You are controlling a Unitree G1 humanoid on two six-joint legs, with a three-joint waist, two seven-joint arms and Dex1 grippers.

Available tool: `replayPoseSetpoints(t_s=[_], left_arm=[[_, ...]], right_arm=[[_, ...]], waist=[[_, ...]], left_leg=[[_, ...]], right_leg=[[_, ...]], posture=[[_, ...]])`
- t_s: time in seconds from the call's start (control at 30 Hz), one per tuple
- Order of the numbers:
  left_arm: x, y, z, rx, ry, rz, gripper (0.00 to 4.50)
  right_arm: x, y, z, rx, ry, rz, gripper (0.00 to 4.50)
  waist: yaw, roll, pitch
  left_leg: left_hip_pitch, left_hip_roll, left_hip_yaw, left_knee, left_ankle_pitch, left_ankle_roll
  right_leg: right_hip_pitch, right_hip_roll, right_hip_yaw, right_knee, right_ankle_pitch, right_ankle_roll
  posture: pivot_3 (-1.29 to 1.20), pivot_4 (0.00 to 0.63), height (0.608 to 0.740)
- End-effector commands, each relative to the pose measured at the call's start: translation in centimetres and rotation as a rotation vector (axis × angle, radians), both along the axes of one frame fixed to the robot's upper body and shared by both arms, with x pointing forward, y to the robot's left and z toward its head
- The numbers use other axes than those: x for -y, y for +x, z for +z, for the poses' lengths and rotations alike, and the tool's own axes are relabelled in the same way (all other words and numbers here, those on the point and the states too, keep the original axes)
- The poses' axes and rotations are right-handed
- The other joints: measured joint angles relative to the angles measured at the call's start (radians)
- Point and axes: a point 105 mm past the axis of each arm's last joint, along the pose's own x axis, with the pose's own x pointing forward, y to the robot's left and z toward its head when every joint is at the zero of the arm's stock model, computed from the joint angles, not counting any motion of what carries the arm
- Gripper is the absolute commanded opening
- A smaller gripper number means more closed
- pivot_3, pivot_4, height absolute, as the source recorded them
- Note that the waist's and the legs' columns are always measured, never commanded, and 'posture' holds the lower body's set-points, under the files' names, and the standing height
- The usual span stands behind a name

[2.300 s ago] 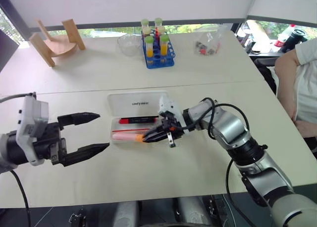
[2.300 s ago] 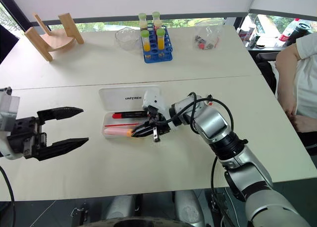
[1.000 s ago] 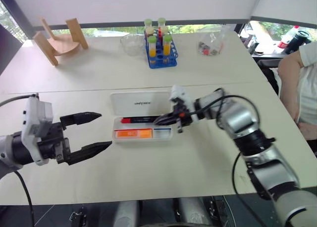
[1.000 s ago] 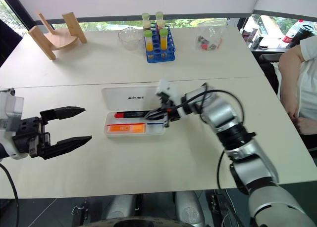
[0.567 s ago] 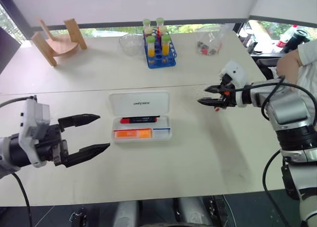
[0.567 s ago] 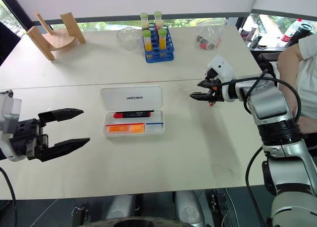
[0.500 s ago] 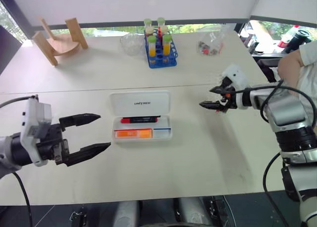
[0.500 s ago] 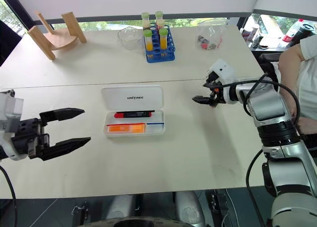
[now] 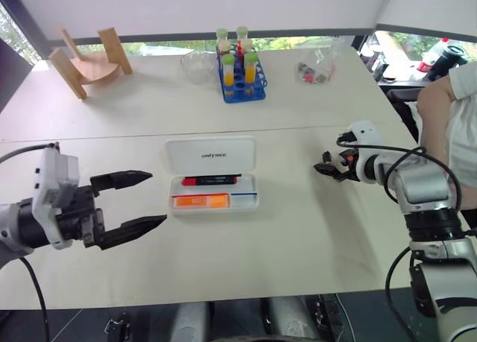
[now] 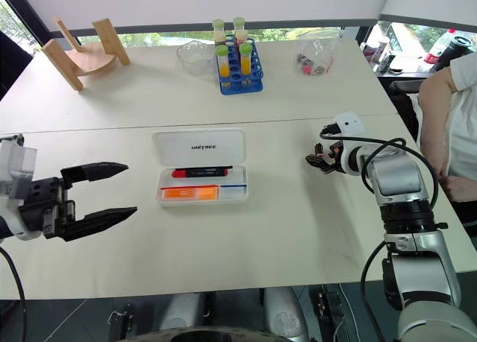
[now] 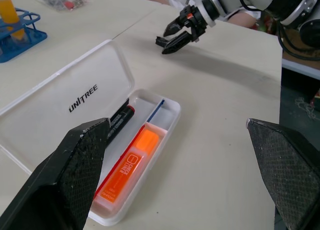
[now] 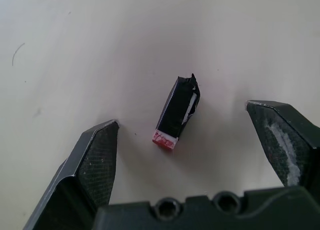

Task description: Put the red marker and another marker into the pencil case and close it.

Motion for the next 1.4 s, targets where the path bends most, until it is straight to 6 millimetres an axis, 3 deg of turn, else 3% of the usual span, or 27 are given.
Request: replayPoseSetpoints(t_s=[0.03, 0.2, 0.23, 0.33, 0.57, 0.7, 0.83, 1.03, 1.07, 1.1, 1.3, 1.33, 1.4], left_arm=[[0.0, 0.2, 0.4, 0.032, 0.011, -0.007, 4.5], [0.0, 0.3, 0.4, 0.035, 0.013, -0.006, 4.5], [0.0, 0.3, 0.4, 0.036, 0.011, -0.004, 4.5], [0.0, 0.4, 0.4, 0.038, 0.008, -0.001, 4.5], [-0.4, 0.9, 0.2, 0.033, 0.008, 0.02, 4.5], [-0.4, 1.1, 0.0, 0.029, 0.013, 0.021, 4.5], [-0.1, 0.8, -0.3, 0.024, 0.028, 0.011, 4.5], [0.2, 0.4, -0.4, 0.029, 0.03, 0.015, 4.5], [0.2, 0.4, -0.4, 0.027, 0.032, 0.021, 4.5], [0.2, 0.4, -0.5, 0.026, 0.035, 0.026, 4.5], [-0.1, 0.2, -1.2, -0.027, 0.064, 0.05, 4.5], [-0.1, 0.1, -1.3, -0.033, 0.066, 0.052, 4.5], [-0.2, 0.2, -1.3, -0.04, 0.068, 0.054, 4.5]], right_arm=[[0.5, -0.3, -0.6, -0.021, 0.023, -0.041, 2.79], [-0.2, -0.4, 0.1, -0.005, 0.044, -0.01, 0.26], [-0.3, -0.4, 0.4, 0.006, 0.041, 0.004, 0.12], [-1.2, -0.7, 1.5, 0.044, -0.003, 0.129, 0.12], [-9.8, -5.7, 4.4, 0.057, 0.041, 0.771, 0.12], [-13.0, -7.1, 3.8, 0.031, 0.045, 0.976, 0.12], [-15.5, -6.8, 2.1, 0.01, 0.004, 1.091, 0.12], [-16.6, -6.5, 1.1, -0.009, -0.024, 1.148, 0.12], [-16.7, -6.5, 1.0, -0.014, -0.028, 1.154, 0.93], [-16.7, -6.6, 0.9, -0.016, -0.032, 1.159, 1.11], [-16.9, -6.5, 1.2, -0.012, -0.026, 1.165, 4.06], [-16.9, -6.5, 1.4, -0.009, -0.024, 1.167, 4.43], [-17.0, -6.6, 1.7, -0.005, -0.017, 1.173, 4.43]], waist=[[0.0, 0.0, 0.0], [0.0, 0.0, 0.0], [0.0, 0.0, 0.0], [0.0, 0.0, 0.0], [-0.003, 0.001, 0.001], [0.0, 0.0, 0.001], [0.0, -0.001, 0.002], [0.002, -0.001, 0.002], [0.002, -0.001, 0.002], [0.001, -0.001, 0.002], [0.0, -0.001, 0.002], [0.0, -0.001, 0.002], [0.0, -0.001, 0.002]], left_leg=[[0.0, 0.0, 0.0, 0.0, 0.0, 0.0], [0.0, 0.0, 0.0, 0.0, 0.0, 0.0], [0.0, 0.0, 0.0, 0.0, 0.0, 0.0], [0.0, 0.0, -0.001, 0.0, 0.0, 0.0], [0.0, 0.001, 0.0, -0.001, 0.0, 0.0], [0.0, 0.001, -0.001, 0.0, 0.0, 0.0], [0.0, 0.001, -0.001, 0.0, 0.0, 0.0], [-0.001, 0.001, -0.002, 0.0, 0.0, 0.0], [-0.001, 0.001, -0.002, 0.0, 0.0, 0.0], [-0.001, 0.001, -0.002, 0.0, 0.0, 0.0], [-0.001, 0.001, -0.002, 0.0, 0.0, 0.0], [-0.001, 0.001, -0.002, 0.0, 0.0, 0.0], [-0.001, 0.001, -0.002, 0.0, 0.0, 0.0]], right_leg=[[0.0, 0.0, 0.0, 0.0, 0.0, 0.0], [0.0, 0.0, 0.0, 0.0, 0.0, 0.0], [0.0, 0.0, 0.0, 0.0, 0.0, 0.0], [0.0, 0.0, 0.0, 0.0, 0.0, 0.0], [-0.001, 0.001, 0.0, 0.0, 0.0, 0.0], [-0.001, 0.001, -0.001, 0.0, 0.0, 0.0], [0.0, 0.0, -0.001, 0.0, 0.0, 0.0], [-0.001, 0.0, -0.001, 0.0, 0.0, 0.0], [-0.001, 0.0, -0.001, 0.0, 0.0, 0.0], [-0.001, 0.0, -0.001, 0.0, 0.0, 0.0], [-0.001, 0.0, -0.001, 0.0, 0.0, 0.0], [-0.001, 0.0, -0.001, 0.0, 0.0, 0.0], [-0.001, 0.0, -0.001, 0.0, 0.0, 0.0]], posture=[[0.0, 0.15, 0.74], [0.0, 0.15, 0.74], [0.0, 0.15, 0.74], [0.0, 0.15, 0.74], [0.0, 0.15, 0.74], [0.0, 0.15, 0.74], [0.0, 0.15, 0.74], [0.0, 0.15, 0.74], [0.0, 0.15, 0.74], [0.0, 0.15, 0.74], [0.0, 0.15, 0.74], [0.0, 0.15, 0.74], [0.0, 0.15, 0.74]])
